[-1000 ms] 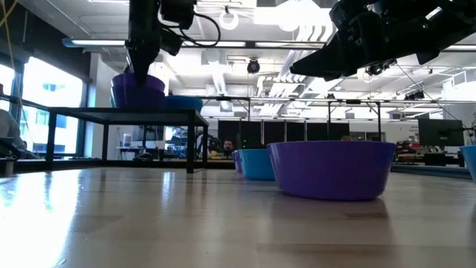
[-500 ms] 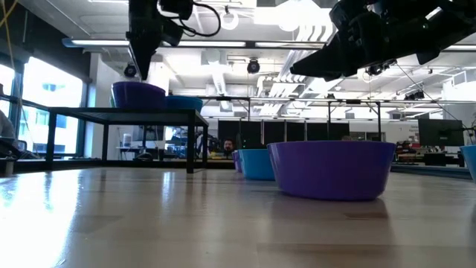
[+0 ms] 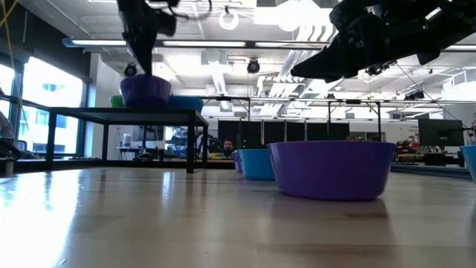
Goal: Pick & Place Mini bowls
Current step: Stack the violet bowl on top of the violet bowl on the shelf, then stack the blue bowl on top of the blue bowl on the shelf
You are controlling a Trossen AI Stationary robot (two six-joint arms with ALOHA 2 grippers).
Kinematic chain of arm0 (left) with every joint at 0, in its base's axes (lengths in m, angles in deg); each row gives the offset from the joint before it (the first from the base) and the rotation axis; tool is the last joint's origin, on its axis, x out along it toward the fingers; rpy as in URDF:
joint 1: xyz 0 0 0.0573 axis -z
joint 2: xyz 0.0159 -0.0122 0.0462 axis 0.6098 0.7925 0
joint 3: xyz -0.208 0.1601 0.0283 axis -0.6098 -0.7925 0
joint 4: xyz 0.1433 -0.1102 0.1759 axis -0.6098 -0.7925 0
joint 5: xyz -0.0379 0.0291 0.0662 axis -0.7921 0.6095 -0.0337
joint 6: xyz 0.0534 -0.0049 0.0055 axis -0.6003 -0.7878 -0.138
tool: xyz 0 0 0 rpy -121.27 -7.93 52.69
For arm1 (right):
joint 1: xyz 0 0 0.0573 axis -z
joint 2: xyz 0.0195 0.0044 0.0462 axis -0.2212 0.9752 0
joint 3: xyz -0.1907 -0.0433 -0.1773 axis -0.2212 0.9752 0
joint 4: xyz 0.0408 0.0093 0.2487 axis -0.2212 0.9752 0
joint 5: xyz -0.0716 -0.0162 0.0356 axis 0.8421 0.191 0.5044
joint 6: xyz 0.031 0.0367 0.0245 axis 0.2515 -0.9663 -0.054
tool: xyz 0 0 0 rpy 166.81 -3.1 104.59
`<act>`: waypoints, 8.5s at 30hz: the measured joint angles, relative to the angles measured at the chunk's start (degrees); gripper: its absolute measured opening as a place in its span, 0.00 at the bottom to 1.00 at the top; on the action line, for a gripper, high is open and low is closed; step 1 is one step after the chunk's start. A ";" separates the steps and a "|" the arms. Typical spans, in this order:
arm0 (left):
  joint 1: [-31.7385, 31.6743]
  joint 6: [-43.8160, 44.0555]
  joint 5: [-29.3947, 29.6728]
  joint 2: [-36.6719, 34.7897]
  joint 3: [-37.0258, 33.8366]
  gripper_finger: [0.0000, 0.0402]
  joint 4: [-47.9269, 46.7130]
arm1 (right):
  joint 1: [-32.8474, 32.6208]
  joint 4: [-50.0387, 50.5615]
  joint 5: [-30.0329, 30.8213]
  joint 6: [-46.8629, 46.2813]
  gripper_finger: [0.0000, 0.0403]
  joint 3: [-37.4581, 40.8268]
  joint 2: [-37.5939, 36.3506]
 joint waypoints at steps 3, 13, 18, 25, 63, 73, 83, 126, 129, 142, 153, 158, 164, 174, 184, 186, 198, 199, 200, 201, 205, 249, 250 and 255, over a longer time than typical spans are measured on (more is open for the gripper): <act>0.00 0.00 -0.71 -5.01 -2.65 0.01 5.68 | 0.00 -0.19 1.40 -0.17 0.28 0.00 0.02; -0.02 -0.87 -3.01 -16.26 -15.90 0.01 19.94 | 0.01 -0.90 8.09 -3.35 0.28 0.00 0.01; -0.02 -1.07 -1.18 -16.32 -18.88 0.00 17.27 | 0.00 -0.90 8.09 -4.08 0.28 0.00 0.00; -0.02 -0.14 -0.18 -15.50 -18.92 0.00 15.29 | 0.00 -0.90 8.07 -4.03 0.28 0.00 0.02; 9.43 -0.12 -10.46 -18.64 -39.97 0.01 76.05 | 0.07 -12.12 14.66 -3.39 0.28 0.00 0.01; 10.88 -4.76 -15.16 -18.63 -52.30 0.01 98.59 | 0.46 -7.71 17.62 -9.90 0.22 -0.03 0.04; 10.86 -1.02 -18.08 -18.60 -53.97 0.01 97.11 | 2.35 29.77 19.44 -28.41 0.07 -11.35 0.39; 10.86 4.59 -26.45 -17.62 -53.51 0.01 86.56 | 0.21 56.02 1.08 24.65 0.03 -34.47 27.97; 10.86 4.59 -28.21 -17.62 -51.59 0.01 81.44 | 1.24 62.71 -3.21 24.69 0.01 -41.17 27.96; 19.12 1.36 -17.53 -14.21 -40.63 0.17 66.00 | 3.52 80.70 -18.52 25.03 0.01 -68.52 38.28; 24.75 -3.00 -14.86 -11.17 -33.36 0.39 55.10 | 3.72 83.54 -22.26 25.76 0.00 -76.33 43.10; 24.87 -4.08 -14.07 -8.68 -32.12 0.39 55.05 | 3.89 82.90 -25.84 24.62 0.00 -76.76 43.10; 25.26 -6.03 -14.88 -6.38 -30.85 0.39 52.52 | 3.89 82.50 -26.80 24.10 0.01 -76.74 43.12; 25.61 -9.57 -14.26 -4.76 -29.36 0.28 48.91 | 3.91 80.88 -27.38 23.80 0.01 -76.61 43.17; 25.68 -13.06 -15.42 -4.77 -29.54 0.03 48.71 | 3.61 78.63 -24.85 21.34 0.11 -76.67 40.45; 25.59 -13.11 -15.24 -5.49 -29.54 0.01 48.35 | 3.04 78.78 -21.89 20.63 0.17 -76.67 38.78; 24.93 -13.47 -9.70 -7.21 -16.39 0.00 32.96 | 1.68 77.31 -13.18 14.55 0.26 -62.57 20.22; 24.79 -13.43 -9.31 -7.33 -14.73 0.00 32.33 | 1.56 74.86 -12.87 13.65 0.24 -59.37 18.15; 24.30 -13.28 -8.71 -7.43 -13.17 0.00 30.89 | 1.50 72.18 -12.64 12.74 0.21 -56.04 16.33; 23.79 -13.05 -8.07 -7.44 -11.61 0.00 28.80 | 1.46 69.38 -12.39 11.76 0.19 -52.63 14.38; 21.31 -12.50 -6.51 -7.32 -5.42 0.00 23.55 | 1.45 57.23 -12.57 7.08 0.09 -39.58 8.18; -10.22 -22.64 -2.24 22.47 21.32 0.01 2.08 | 0.61 13.86 -9.94 1.77 0.01 -11.91 2.56; -10.20 -22.64 -2.11 22.65 21.32 0.01 1.84 | 0.61 13.81 -9.95 1.77 0.01 -11.91 2.56; -10.05 -22.10 -1.38 23.32 21.28 0.06 1.55 | 0.61 13.81 -9.95 1.77 0.00 -11.91 2.58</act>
